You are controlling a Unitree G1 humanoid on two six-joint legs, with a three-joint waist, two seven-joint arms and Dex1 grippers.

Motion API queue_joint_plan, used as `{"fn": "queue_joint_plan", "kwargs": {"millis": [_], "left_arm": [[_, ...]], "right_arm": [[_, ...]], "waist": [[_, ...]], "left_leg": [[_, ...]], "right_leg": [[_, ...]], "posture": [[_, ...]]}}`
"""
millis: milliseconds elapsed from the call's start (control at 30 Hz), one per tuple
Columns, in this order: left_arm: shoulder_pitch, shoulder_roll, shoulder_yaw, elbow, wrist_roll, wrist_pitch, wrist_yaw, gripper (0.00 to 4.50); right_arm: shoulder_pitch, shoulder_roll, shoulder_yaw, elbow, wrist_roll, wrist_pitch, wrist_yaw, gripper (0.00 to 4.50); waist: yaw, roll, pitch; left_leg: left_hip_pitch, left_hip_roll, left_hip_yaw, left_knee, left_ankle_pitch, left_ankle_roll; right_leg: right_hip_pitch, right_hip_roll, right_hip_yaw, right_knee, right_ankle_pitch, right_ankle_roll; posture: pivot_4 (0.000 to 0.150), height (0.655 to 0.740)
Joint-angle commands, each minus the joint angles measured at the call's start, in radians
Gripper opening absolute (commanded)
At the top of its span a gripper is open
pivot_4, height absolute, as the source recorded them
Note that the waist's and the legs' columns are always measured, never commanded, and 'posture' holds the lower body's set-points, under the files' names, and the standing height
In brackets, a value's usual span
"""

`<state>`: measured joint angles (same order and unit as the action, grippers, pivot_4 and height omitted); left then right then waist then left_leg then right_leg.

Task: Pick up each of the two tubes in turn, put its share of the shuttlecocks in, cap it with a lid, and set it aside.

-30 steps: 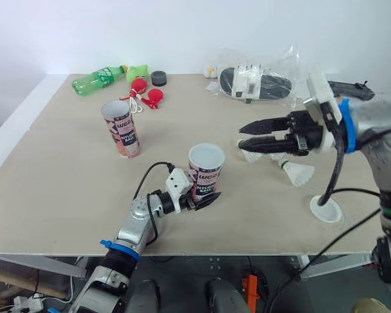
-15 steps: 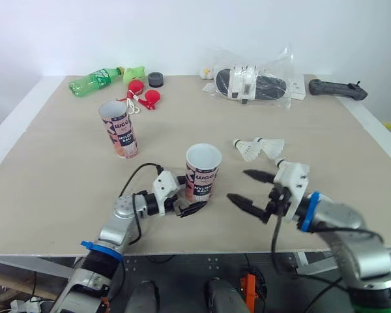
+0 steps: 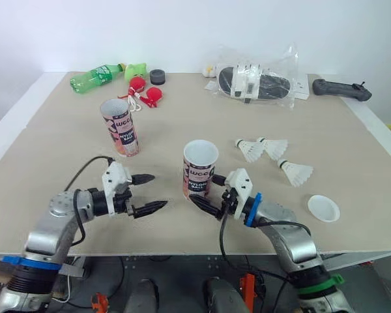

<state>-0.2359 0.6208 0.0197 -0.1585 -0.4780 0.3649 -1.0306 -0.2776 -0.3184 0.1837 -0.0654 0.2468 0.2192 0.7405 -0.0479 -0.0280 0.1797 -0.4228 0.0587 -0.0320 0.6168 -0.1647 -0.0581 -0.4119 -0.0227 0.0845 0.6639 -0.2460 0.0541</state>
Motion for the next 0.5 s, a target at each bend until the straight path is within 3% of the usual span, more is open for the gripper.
{"fn": "queue_joint_plan", "kwargs": {"millis": [33,500], "left_arm": [[-0.028,0.024,0.052,-0.090,-0.094,0.095,0.011,4.50],[-0.021,0.042,0.059,-0.108,-0.125,0.152,0.016,4.50]], "right_arm": [[-0.057,0.035,0.011,0.072,-0.011,-0.057,0.015,4.39],[-0.203,0.143,0.035,0.319,-0.050,-0.165,0.045,4.39]], "waist": [[0.000,0.000,0.000],[-0.001,0.000,0.000]], "left_leg": [[0.000,0.000,0.000,0.000,0.000,0.000],[0.000,0.000,0.000,0.000,0.000,0.000]], "right_leg": [[0.000,0.000,0.000,0.000,0.000,0.000],[0.000,0.001,0.000,0.000,0.000,0.000]], "posture": [[0.150,0.7400],[0.150,0.7400]]}}
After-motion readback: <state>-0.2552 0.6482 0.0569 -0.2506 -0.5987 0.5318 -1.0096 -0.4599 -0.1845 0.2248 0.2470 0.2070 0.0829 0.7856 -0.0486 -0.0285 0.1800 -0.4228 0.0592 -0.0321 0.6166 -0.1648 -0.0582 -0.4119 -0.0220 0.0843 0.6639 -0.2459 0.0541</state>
